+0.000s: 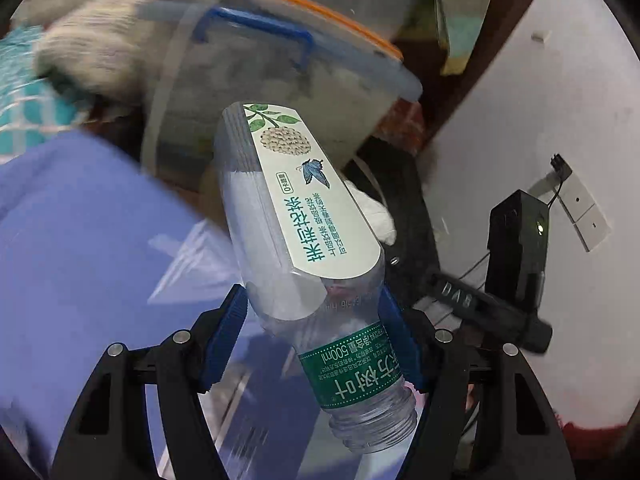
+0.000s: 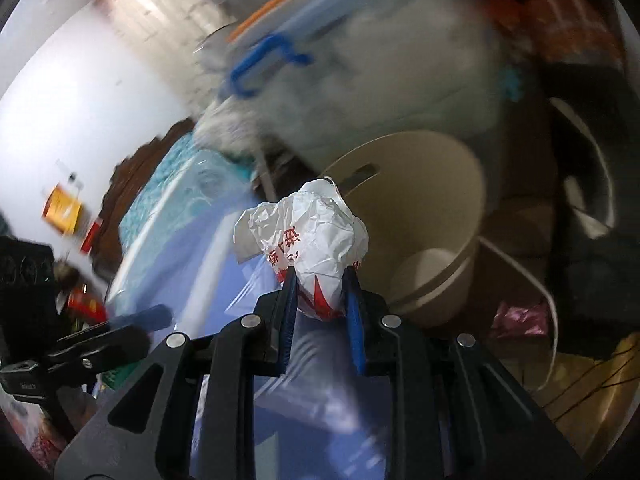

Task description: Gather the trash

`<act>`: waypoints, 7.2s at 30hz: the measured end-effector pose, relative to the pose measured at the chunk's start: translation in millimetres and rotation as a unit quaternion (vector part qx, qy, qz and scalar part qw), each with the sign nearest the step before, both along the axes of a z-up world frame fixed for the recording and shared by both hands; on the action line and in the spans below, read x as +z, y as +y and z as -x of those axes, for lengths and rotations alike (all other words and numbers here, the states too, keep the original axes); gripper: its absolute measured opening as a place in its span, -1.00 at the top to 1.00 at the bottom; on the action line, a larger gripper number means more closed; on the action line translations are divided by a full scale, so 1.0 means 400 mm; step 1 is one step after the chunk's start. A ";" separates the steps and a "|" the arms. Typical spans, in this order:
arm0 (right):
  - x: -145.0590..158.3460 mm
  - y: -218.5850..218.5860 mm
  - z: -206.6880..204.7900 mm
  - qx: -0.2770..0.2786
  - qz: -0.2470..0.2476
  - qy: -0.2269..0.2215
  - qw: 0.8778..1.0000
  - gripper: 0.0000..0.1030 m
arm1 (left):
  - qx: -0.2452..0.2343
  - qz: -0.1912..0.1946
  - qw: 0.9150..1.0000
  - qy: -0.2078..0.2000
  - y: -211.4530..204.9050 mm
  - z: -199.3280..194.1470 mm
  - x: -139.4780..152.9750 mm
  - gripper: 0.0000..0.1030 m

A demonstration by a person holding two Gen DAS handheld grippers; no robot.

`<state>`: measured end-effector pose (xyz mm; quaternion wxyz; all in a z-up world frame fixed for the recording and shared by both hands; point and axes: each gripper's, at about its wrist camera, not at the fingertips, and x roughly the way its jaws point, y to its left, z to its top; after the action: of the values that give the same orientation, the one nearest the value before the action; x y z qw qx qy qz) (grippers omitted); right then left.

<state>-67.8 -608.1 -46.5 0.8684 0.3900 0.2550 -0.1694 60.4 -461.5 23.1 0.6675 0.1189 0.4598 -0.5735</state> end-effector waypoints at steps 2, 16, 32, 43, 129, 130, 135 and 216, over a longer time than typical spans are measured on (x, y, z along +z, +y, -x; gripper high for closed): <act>-0.017 -0.037 -0.017 -0.014 -0.017 0.009 1.000 0.11 | 0.003 -0.046 0.998 -0.032 -0.107 -0.011 -0.027 -0.35; 0.075 0.147 -0.053 0.041 0.040 -0.047 0.997 -0.07 | 0.118 0.020 0.990 -0.071 0.307 0.026 0.030 -0.38; 0.040 0.861 -0.370 0.406 0.059 0.015 0.912 0.09 | 0.370 0.024 0.928 -0.025 1.036 0.081 -0.051 -0.36; -0.019 0.746 -0.382 0.310 -0.034 -0.023 0.950 -0.41 | 0.376 -0.043 0.924 -0.055 0.937 -0.034 -0.093 0.47; -0.033 0.368 -0.033 0.222 -0.087 -0.064 0.969 0.51 | 0.301 -0.054 0.952 -0.011 0.711 0.047 -0.066 -0.62; -0.032 0.368 -0.032 0.221 -0.087 -0.064 0.969 0.51 | 0.303 -0.061 0.951 -0.004 0.694 0.034 -0.078 -0.64; -0.029 0.359 -0.023 0.214 -0.086 -0.064 0.971 0.51 | 0.306 -0.083 0.948 0.018 0.615 -0.017 -0.122 -0.62; -0.035 -0.086 0.061 -0.023 -0.054 -0.052 0.997 -0.44 | 0.078 -0.015 0.995 -0.058 -0.101 -0.022 -0.008 -0.07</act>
<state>-92.3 -642.3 -60.5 0.8541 0.4501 0.2096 -0.1546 69.3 -502.0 19.8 0.7339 0.1263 0.4365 -0.5049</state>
